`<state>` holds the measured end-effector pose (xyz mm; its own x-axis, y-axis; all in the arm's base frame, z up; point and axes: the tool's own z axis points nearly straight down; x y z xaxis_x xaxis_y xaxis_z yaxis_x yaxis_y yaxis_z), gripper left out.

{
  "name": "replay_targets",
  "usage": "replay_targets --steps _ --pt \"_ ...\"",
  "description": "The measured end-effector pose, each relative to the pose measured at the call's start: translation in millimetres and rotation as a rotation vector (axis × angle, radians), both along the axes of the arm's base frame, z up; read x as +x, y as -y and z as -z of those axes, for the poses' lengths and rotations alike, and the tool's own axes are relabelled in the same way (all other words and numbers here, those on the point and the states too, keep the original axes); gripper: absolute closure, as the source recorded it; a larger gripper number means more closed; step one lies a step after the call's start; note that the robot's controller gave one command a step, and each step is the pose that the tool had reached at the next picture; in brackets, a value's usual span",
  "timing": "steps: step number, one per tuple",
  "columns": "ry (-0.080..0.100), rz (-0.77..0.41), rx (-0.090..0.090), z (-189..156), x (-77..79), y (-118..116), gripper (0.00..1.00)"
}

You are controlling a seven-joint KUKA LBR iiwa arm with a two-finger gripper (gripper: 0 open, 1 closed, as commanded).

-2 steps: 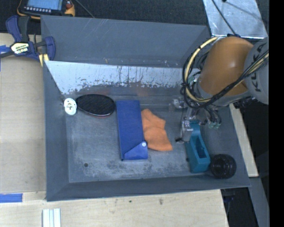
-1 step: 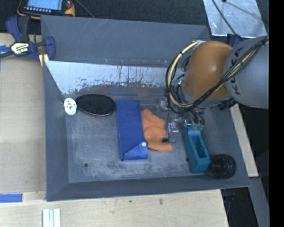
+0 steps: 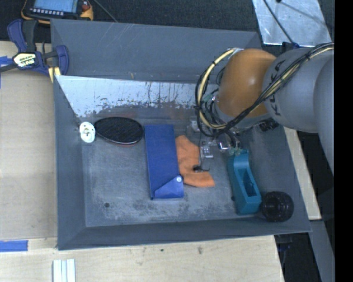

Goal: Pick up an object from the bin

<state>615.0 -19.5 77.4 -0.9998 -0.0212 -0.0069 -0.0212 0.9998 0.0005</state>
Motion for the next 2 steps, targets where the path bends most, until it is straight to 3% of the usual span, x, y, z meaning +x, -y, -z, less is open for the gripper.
replay_targets --steps 1,2 --pt "0.001 0.133 0.000 5.8 9.5 2.7 1.00" --pt "0.001 0.133 0.000 5.8 9.5 2.7 1.00"
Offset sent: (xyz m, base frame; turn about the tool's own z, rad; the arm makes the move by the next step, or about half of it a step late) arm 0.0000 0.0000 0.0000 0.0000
